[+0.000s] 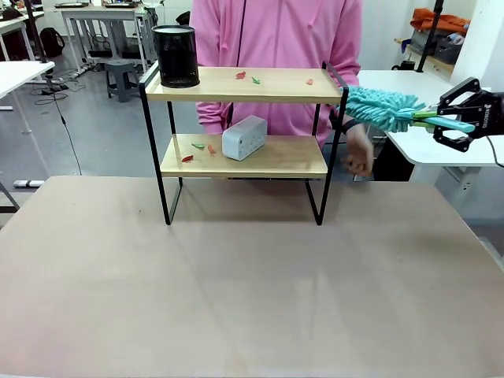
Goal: Clean the shelf.
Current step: Pick up the Duster from the human.
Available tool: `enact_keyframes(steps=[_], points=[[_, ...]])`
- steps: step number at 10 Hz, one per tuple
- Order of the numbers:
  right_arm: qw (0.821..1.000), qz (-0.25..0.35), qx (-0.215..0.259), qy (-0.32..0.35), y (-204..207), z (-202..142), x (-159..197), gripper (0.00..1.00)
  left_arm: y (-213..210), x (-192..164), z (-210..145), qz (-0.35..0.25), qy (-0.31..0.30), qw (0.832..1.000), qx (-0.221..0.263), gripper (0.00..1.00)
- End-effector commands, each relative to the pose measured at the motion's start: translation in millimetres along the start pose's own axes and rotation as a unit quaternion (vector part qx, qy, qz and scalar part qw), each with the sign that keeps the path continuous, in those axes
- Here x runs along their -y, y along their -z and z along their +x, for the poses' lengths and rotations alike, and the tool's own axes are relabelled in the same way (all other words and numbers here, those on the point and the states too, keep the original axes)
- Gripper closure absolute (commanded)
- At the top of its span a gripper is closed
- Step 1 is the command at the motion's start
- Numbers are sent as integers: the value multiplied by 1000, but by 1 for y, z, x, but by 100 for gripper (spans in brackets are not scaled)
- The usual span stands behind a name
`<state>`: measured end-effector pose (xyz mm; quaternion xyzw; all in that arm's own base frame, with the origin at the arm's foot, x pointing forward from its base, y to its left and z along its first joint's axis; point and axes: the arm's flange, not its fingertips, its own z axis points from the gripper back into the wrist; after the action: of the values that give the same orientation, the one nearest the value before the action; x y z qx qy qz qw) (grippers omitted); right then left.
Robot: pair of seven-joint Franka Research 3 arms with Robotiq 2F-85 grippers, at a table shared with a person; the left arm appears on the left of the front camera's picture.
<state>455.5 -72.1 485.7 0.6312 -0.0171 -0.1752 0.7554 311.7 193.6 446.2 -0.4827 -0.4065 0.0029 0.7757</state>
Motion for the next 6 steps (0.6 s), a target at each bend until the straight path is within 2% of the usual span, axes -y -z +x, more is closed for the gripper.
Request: enact_keyframes(steps=[1,2,3,4,5,6], points=[[998,-45,-3,-50,-25,-41,-13,100,1,0,0,-8,12,1000,9,0],[994,-74,-18,-72,-42,-78,-19,100,1,0,0,-8,12,1000,9,0],[986,-124,-10,-110,-58,-121,-20,100,1,0,0,-8,12,1000,9,0],[973,-171,1,-155,-73,-162,-14,100,1,0,0,-8,12,1000,9,0],[950,-228,-5,-211,-87,-199,0,100,1,0,0,-8,12,1000,9,0],[936,-257,-1,-240,-100,-217,15,100,1,0,0,-8,12,1000,9,0]])
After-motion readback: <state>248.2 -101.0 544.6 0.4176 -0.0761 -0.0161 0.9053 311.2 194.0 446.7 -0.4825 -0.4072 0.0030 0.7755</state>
